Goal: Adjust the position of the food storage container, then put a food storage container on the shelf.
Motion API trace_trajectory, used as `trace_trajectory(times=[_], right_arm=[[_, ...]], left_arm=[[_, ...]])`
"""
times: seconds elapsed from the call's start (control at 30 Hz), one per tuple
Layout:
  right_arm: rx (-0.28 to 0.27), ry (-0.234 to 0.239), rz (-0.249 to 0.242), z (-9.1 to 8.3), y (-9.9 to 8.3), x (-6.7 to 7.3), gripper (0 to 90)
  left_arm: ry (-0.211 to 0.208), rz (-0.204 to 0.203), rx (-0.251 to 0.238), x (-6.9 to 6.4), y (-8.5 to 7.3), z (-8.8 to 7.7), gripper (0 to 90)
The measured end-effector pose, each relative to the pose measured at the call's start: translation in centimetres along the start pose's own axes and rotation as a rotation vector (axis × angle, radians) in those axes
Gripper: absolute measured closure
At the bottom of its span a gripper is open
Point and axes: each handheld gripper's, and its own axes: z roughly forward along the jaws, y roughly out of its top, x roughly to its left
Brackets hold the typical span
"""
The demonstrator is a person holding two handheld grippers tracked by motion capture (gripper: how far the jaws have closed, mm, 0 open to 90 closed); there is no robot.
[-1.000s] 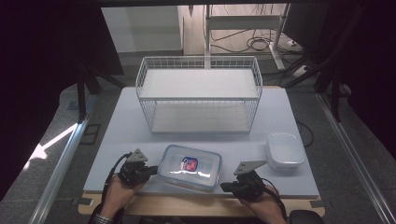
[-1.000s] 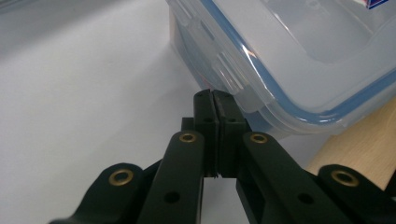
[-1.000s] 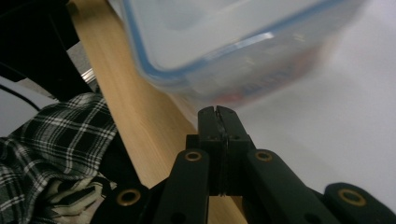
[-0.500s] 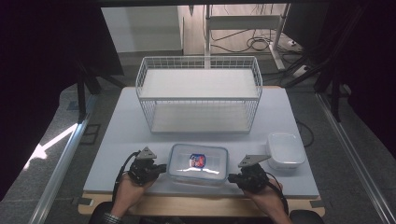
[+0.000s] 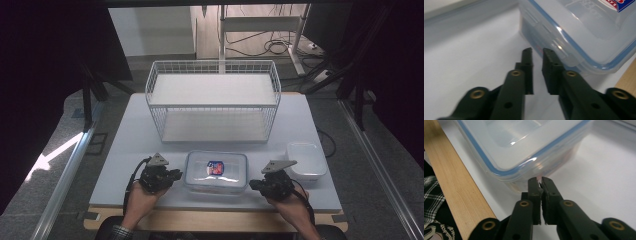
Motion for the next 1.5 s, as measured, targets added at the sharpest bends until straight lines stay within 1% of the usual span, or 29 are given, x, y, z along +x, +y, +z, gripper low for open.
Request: trace_trajectory(times=[0.1, 0.13, 0.2, 0.27, 0.3, 0.33, 0.4, 0.5, 0.53, 0.6, 0.73, 0.87, 0.9, 0.97, 1.03, 1.1, 1.2, 1.27, 1.37, 1.47, 1.5], right_arm=[[-0.013, -0.027, -0.006, -0.8, 0.1, -0.4, 78.7], [-0.023, -0.027, -0.002, -1.0, 0.1, -0.5, 76.3], [-0.039, -0.021, 0.000, -1.3, 0.2, -0.8, 70.3], [-0.057, -0.028, 0.002, -1.6, 0.3, -0.9, 63.6], [-0.069, -0.029, 0.005, -1.7, 0.4, -1.1, 59.8], [-0.086, -0.025, 0.008, -1.8, 0.4, -1.2, 55.7], [-0.111, -0.024, 0.012, -2.0, 0.6, -1.3, 47.4], [-0.146, -0.016, 0.006, -2.0, 0.8, -1.4, 36.2], [-0.154, -0.012, 0.011, -2.0, 0.9, -1.4, 33.2], [-0.163, -0.008, 0.018, -1.9, 1.0, -1.4, 27.6], [-0.171, -0.010, 0.024, -1.6, 0.9, -1.4, 20.2], [-0.181, -0.004, 0.036, -1.4, 0.7, -1.5, 14.8], [-0.179, -0.003, 0.037, -1.4, 0.7, -1.5, 13.5], [-0.184, -0.004, 0.035, -1.2, 0.6, -1.5, 12.1], [-0.183, 0.002, 0.043, -1.1, 0.6, -1.5, 10.9], [-0.184, 0.001, 0.044, -1.1, 0.6, -1.5, 10.2], [-0.192, -0.003, 0.045, -1.2, 0.6, -1.5, 9.4], [-0.198, -0.009, 0.044, -1.2, 0.7, -1.6, 8.8], [-0.193, -0.018, 0.054, -1.1, 0.8, -1.5, 8.0], [-0.185, -0.011, 0.067, -1.0, 0.9, -1.4, 4.5], [-0.187, -0.003, 0.067, -0.9, 0.9, -1.4, 3.2]], left_arm=[[0.031, 0.006, -0.020, 0.3, -0.3, -0.5, 64.2], [0.041, 0.020, -0.024, 0.4, -0.3, -0.7, 60.1], [0.051, 0.031, -0.042, 0.5, -0.5, -1.0, 52.6], [0.058, 0.039, -0.057, 0.6, -0.6, -1.3, 44.7], [0.060, 0.034, -0.067, 0.7, -0.7, -1.4, 41.2], [0.053, 0.027, -0.081, 0.7, -0.7, -1.5, 37.1], [0.052, 0.024, -0.089, 0.8, -0.8, -1.7, 30.7], [0.056, 0.010, -0.088, 0.9, -0.8, -1.7, 18.1], [0.060, 0.012, -0.086, 0.9, -0.8, -1.7, 16.7], [0.054, 0.010, -0.082, 0.9, -0.9, -1.7, 11.8], [0.044, 0.022, -0.084, 0.7, -0.9, -1.6, 8.6], [0.060, 0.060, -0.092, 0.5, -1.0, -1.3, 6.0], [0.059, 0.071, -0.091, 0.5, -1.1, -1.3, 5.6], [0.059, 0.078, -0.096, 0.6, -1.2, -1.1, 5.7], [0.043, 0.077, -0.115, 0.7, -1.2, -1.1, 6.3], [0.011, 0.068, -0.148, 1.0, -1.3, -1.1, 5.8], [-0.014, 0.053, -0.154, 1.4, -1.2, -1.0, 6.2], [-0.016, 0.060, -0.142, 1.4, -1.1, -1.0, 7.1], [-0.011, 0.071, -0.102, 1.1, -1.0, -1.0, 7.3], [-0.011, 0.065, -0.069, 0.8, -0.7, -1.0, 7.0], [0.004, 0.065, -0.062, 0.8, -0.6, -1.0, 6.7]])
